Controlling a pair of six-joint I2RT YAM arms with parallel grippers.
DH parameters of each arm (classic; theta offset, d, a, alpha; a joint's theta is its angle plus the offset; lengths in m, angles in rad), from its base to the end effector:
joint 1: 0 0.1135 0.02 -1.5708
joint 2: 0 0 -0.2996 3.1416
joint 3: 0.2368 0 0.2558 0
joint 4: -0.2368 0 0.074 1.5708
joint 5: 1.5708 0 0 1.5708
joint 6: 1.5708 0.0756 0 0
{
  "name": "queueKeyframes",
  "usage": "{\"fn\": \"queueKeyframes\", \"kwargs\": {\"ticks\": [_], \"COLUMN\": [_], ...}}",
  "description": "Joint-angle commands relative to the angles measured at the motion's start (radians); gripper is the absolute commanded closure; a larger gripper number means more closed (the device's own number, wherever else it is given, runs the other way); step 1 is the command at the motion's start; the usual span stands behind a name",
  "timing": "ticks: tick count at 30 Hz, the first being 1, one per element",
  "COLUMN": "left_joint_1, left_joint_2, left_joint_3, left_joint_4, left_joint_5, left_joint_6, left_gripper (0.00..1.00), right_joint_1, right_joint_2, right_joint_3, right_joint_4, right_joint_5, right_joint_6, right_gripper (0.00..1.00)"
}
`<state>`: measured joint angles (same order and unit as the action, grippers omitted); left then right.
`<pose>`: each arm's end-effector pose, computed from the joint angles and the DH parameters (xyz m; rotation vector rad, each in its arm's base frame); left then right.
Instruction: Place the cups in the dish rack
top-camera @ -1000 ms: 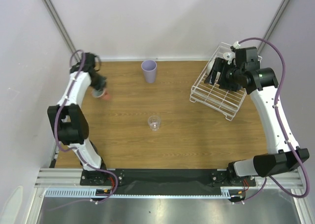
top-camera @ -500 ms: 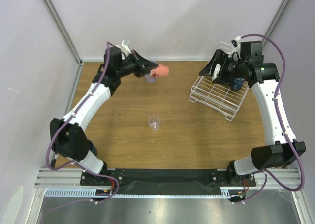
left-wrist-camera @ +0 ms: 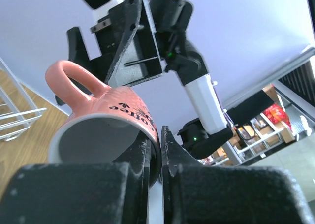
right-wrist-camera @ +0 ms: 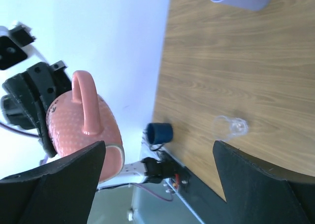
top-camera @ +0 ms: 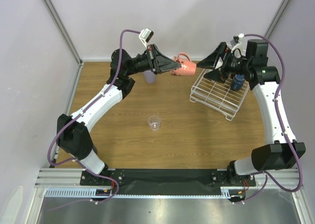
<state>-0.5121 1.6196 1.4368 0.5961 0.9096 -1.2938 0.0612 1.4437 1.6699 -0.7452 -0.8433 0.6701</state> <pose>0.3197 -0.2482 0.4749 0.4103 1.5961 -1.9851 0.3148 0.0759 0.4633 0.1076 2.1606 1.3114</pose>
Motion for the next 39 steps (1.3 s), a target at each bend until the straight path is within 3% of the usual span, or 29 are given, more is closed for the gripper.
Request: {"fn": "queueKeyframes", "kwargs": {"ticks": [1,11,14,20,24,36,39], "left_joint_1": [-0.025,-0.026,-0.026,-0.026,-0.026,-0.026,-0.026], "left_joint_2": [-0.018,-0.015,-0.018,-0.046,-0.063,-0.061,-0.061], "left_joint_3": [0.051,0.045,0.056,0.065,0.065,0.057,0.056], "left_joint_4": [0.123,0.224,0.251,0.141,0.027,0.064,0.057], "left_joint_5": [0.084,0.003,-0.044,-0.1,-0.106,-0.138,-0.138], "left_joint_6": [-0.039,-0.235,-0.288,-0.269,-0.233,-0.294,-0.295], "left_gripper": [1.0,1.0,1.0,1.0,1.0,1.0,1.0], "right_joint_1": [-0.001,-0.006,0.037,0.08,0.101,0.127,0.127], "right_joint_2": [-0.072,-0.144,-0.131,-0.115,-0.1,-0.078,-0.077], "right_joint_3": [-0.067,-0.148,-0.127,-0.102,-0.102,-0.13,-0.136], "right_joint_4": [0.24,0.625,0.581,0.624,0.63,0.652,0.641], "right_joint_5": [-0.143,-0.197,-0.191,-0.197,-0.195,-0.2,-0.2], "right_joint_6": [0.195,0.457,0.451,0.48,0.5,0.522,0.52], "right_gripper": [0.0,0.0,0.0,0.01,0.1,0.17,0.23]}}
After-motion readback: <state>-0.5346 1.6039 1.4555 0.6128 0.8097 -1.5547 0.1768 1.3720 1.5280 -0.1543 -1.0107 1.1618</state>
